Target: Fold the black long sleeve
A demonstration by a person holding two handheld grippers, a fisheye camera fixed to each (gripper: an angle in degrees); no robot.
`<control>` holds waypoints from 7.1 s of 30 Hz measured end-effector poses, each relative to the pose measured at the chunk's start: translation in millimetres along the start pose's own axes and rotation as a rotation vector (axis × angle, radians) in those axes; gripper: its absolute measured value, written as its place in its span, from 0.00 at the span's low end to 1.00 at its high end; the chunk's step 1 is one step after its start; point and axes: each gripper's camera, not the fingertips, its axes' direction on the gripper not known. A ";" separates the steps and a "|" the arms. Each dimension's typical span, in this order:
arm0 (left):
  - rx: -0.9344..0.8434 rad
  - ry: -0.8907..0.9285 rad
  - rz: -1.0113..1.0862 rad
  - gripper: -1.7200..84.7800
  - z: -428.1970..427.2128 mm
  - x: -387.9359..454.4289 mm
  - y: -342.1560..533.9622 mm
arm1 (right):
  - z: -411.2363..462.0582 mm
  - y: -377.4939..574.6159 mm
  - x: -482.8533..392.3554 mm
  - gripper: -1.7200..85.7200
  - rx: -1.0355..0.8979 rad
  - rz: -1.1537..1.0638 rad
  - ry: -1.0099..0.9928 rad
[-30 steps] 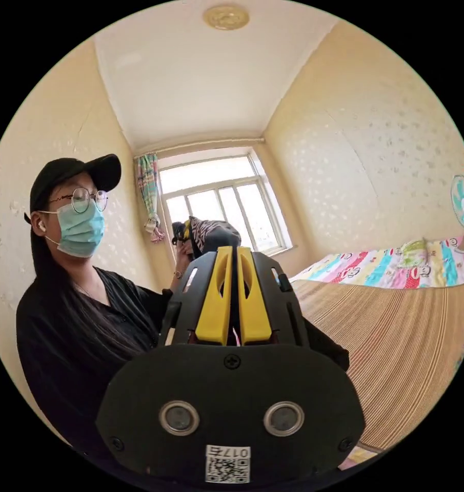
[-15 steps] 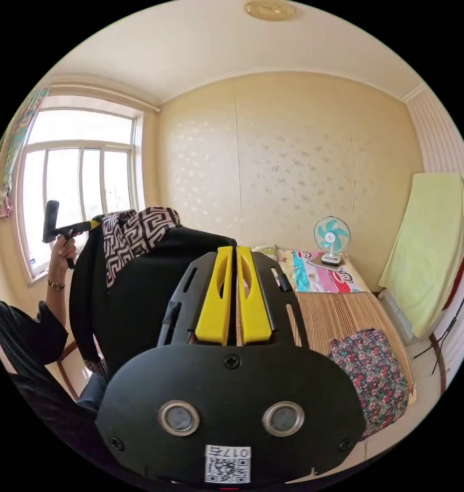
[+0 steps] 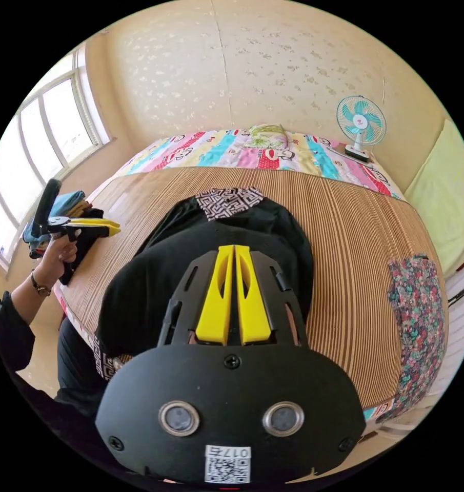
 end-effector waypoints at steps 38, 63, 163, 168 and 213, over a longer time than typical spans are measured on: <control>-0.001 0.130 -0.221 0.15 -78.2 -2.2 230.7 | -164.9 208.1 121.5 0.12 0.106 0.570 -0.009; -0.193 0.179 -0.431 0.08 -171.6 -49.2 383.5 | -172.4 390.1 225.6 0.10 -0.010 0.732 -0.539; 1.016 0.516 -1.299 0.02 -374.6 -266.4 596.3 | 12.0 329.2 -46.3 0.02 -0.188 0.459 -0.873; 1.052 0.285 -0.783 0.02 -488.7 -160.9 447.9 | -14.0 339.8 -4.7 0.02 -0.146 0.473 -0.917; 0.256 0.193 -0.187 0.13 -164.5 82.1 230.6 | -150.9 202.9 93.0 0.09 -0.065 0.350 -0.296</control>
